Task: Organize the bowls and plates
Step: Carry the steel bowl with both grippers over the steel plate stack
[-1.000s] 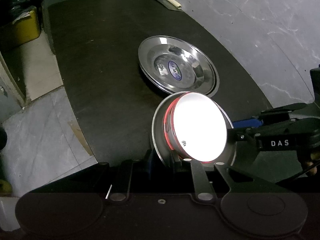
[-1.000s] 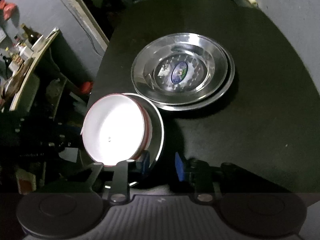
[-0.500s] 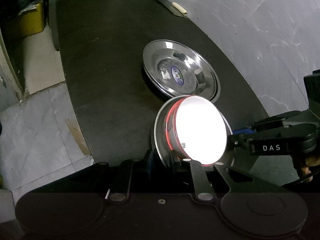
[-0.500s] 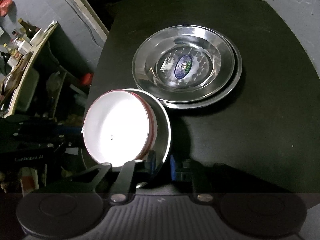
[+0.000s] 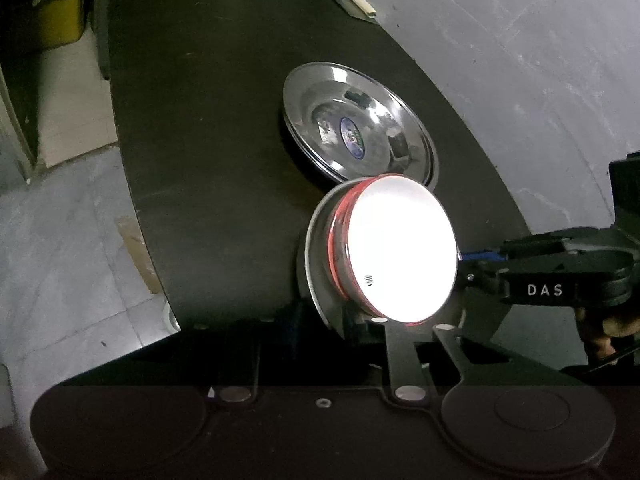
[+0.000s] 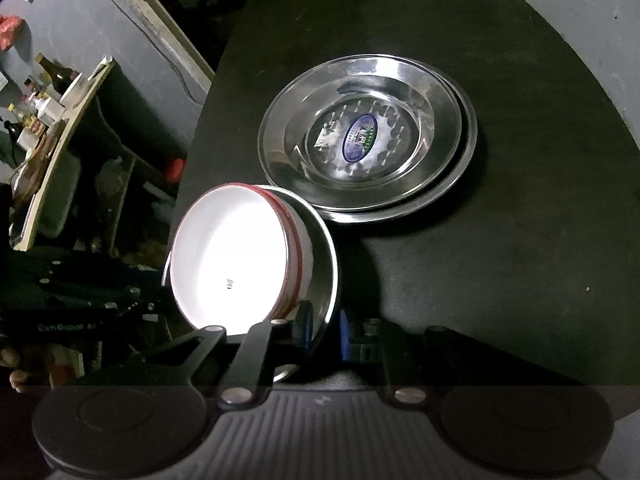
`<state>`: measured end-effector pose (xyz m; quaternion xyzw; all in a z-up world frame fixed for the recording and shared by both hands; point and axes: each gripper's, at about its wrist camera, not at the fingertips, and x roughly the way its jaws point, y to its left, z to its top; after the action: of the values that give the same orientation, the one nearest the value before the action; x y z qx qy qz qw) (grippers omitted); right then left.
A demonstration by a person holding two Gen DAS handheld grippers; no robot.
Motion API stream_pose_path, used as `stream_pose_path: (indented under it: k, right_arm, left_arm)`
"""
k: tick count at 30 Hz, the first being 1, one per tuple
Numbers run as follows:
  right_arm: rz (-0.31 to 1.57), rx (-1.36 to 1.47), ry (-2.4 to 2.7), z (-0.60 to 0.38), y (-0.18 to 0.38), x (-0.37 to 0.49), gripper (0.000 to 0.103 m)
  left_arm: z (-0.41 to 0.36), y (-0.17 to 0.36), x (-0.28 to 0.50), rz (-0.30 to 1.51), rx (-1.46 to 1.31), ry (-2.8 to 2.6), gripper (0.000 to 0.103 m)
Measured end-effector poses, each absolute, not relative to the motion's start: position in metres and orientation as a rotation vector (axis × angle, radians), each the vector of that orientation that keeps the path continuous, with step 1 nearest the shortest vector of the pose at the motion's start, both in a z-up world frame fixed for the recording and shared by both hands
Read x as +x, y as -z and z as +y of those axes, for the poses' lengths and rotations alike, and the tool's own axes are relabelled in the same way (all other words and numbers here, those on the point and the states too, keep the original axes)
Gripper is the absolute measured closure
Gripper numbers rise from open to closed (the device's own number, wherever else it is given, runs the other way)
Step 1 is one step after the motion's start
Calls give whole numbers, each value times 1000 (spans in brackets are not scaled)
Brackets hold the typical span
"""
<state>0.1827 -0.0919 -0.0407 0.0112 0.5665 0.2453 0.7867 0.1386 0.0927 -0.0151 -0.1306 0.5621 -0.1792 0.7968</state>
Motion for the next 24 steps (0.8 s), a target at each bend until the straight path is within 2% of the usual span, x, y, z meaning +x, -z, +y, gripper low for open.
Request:
stream_pose_path:
  k: [24]
  right_arm:
    - [1145, 210, -411, -143, 30, 162, 88]
  left_arm:
    - [50, 5, 153, 1179, -179, 526, 82]
